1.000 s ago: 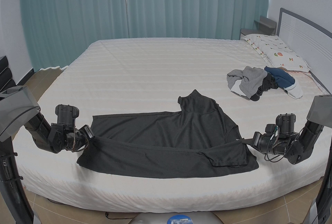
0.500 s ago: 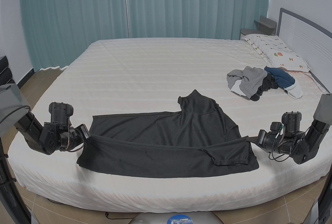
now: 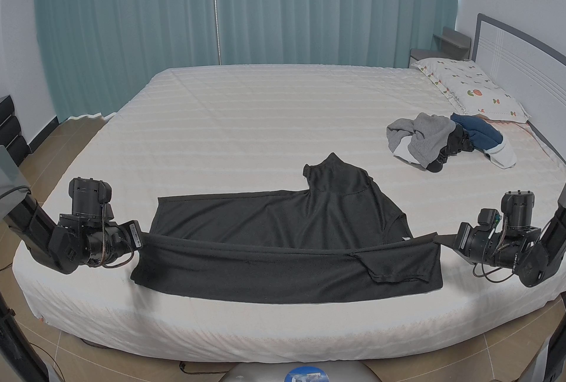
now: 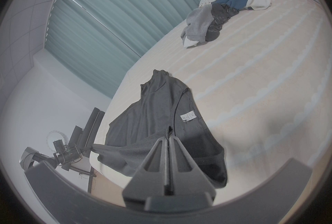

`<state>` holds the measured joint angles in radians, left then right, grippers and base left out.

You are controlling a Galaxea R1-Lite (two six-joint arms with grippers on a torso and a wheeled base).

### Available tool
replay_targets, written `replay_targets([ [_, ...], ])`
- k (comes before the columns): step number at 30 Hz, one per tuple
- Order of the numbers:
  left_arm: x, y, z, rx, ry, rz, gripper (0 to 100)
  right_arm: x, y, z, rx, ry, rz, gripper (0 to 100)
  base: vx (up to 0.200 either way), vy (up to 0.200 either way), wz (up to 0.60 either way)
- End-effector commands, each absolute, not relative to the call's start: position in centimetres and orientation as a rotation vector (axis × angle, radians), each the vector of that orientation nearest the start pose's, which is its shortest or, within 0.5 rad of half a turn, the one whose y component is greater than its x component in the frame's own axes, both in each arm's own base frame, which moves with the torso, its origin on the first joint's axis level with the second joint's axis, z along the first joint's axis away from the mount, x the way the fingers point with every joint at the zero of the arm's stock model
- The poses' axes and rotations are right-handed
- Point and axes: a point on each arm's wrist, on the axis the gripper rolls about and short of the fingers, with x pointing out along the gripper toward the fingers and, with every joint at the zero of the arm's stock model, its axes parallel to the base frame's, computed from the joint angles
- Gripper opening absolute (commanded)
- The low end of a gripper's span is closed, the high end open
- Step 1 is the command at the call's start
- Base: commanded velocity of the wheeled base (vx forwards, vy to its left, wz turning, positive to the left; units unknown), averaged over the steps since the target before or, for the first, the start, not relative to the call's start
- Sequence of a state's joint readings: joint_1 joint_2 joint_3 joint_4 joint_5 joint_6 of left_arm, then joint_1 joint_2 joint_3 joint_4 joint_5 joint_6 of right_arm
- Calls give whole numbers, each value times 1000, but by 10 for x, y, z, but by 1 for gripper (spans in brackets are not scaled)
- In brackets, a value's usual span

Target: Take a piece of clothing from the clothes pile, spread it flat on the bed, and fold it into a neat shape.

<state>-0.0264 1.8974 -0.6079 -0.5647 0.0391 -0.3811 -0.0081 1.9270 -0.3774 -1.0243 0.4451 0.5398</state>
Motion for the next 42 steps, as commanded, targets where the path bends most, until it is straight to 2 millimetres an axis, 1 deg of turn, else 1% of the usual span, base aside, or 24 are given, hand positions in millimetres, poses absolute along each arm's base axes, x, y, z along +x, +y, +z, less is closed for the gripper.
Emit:
replay_targets([
  [1, 282, -6, 78, -311, 701, 140, 0, 255, 6, 74, 635, 578, 294, 0, 0, 0, 0],
  [2, 277, -5, 78, -285, 722, 135, 0, 250, 6, 76, 634, 575, 295, 0, 0, 0, 0],
  [7, 266, -5, 88, -263, 744, 129, 0, 238, 6, 82, 631, 563, 305, 0, 0, 0, 0],
  [9, 262, -5, 88, -247, 771, 128, 0, 227, 6, 83, 632, 568, 315, 0, 0, 0, 0],
  [15, 260, -5, 88, -232, 779, 132, 0, 215, 6, 83, 635, 578, 309, 0, 0, 0, 0],
  [20, 257, -1, 85, -172, 798, 195, 0, 201, 4, 80, 632, 593, 299, 0, 0, 0, 0],
  [24, 254, -2, 84, -156, 816, 190, 0, 197, 5, 79, 631, 599, 299, 0, 0, 0, 0],
  [29, 253, -3, 82, -151, 832, 186, 0, 202, 4, 76, 635, 613, 293, 0, 0, 0, 0],
  [32, 256, -3, 82, -157, 827, 186, 0, 210, 4, 73, 637, 623, 292, 0, 0, 0, 0],
  [34, 259, -3, 82, -164, 821, 185, 0, 219, 4, 70, 638, 630, 290, 0, 0, 0, 0],
  [35, 259, -3, 82, -164, 821, 185, 0, 219, 4, 70, 638, 630, 290, 0, 0, 0, 0],
  [37, 267, -4, 77, -167, 831, 186, 0, 233, 4, 64, 638, 641, 283, 0, 0, 0, 0],
  [40, 275, -4, 70, -173, 851, 190, 0, 245, 5, 58, 639, 657, 280, 0, 0, 0, 0],
  [41, 275, -4, 69, -174, 851, 190, 0, 245, 5, 58, 639, 656, 280, 0, 0, 0, 0],
  [42, 282, -4, 64, -198, 850, 203, 0, 252, 6, 54, 638, 663, 281, 0, 0, 0, 0],
])
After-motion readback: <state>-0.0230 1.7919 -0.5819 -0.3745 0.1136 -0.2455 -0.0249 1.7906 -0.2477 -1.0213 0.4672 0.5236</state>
